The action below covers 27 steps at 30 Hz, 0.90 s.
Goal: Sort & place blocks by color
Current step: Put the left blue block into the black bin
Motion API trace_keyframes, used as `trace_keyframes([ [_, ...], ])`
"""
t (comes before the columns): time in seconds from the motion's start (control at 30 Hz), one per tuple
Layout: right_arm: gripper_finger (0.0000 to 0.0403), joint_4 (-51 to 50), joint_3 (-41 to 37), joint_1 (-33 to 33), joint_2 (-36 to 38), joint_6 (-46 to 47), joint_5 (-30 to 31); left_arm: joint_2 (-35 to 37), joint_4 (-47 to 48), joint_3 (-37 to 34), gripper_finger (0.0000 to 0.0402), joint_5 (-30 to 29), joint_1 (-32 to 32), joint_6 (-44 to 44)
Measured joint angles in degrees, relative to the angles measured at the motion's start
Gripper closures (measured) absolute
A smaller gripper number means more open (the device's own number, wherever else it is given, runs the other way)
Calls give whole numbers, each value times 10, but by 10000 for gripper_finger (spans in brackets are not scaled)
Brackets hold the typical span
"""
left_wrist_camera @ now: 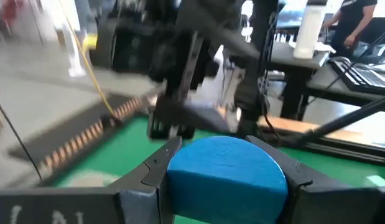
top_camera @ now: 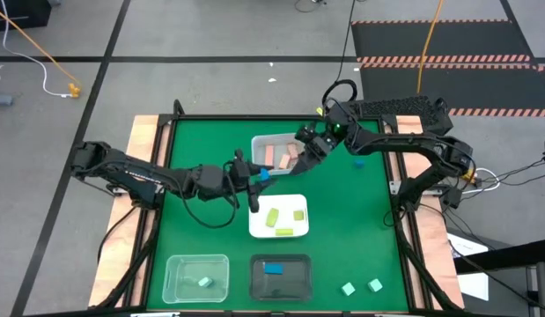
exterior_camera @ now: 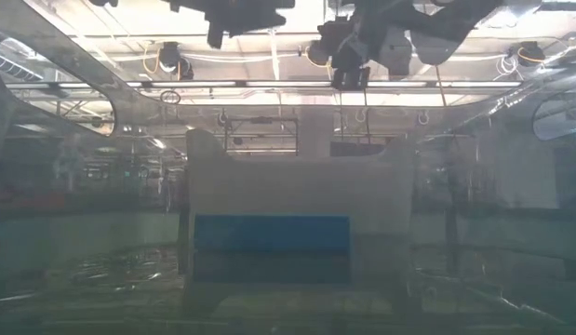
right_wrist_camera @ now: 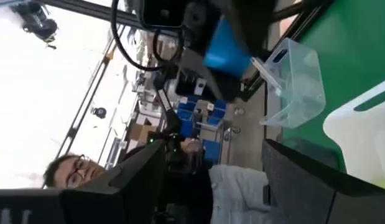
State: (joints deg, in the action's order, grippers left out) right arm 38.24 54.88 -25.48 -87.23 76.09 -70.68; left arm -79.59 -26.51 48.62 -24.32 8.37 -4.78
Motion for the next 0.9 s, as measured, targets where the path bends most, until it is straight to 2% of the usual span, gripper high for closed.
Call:
trace_keyframes([
  [0.17,147,-2,-61,26,39,0,28,0,28,0,243,18,23,-96],
  [0.27,147,1,-95,49,80,4,41,0,28,0,243,43,43,-120],
  [0.33,147,0,-117,63,112,4,76,0,31,0,243,62,55,-128],
  [0.63,147,-10,-193,126,293,-34,334,-31,38,0,243,220,67,-165],
  [0.73,147,-41,-215,166,350,-66,447,-58,38,0,243,248,74,-163],
  [0.9,147,-150,-237,237,416,-93,593,-90,30,0,243,269,110,-139],
])
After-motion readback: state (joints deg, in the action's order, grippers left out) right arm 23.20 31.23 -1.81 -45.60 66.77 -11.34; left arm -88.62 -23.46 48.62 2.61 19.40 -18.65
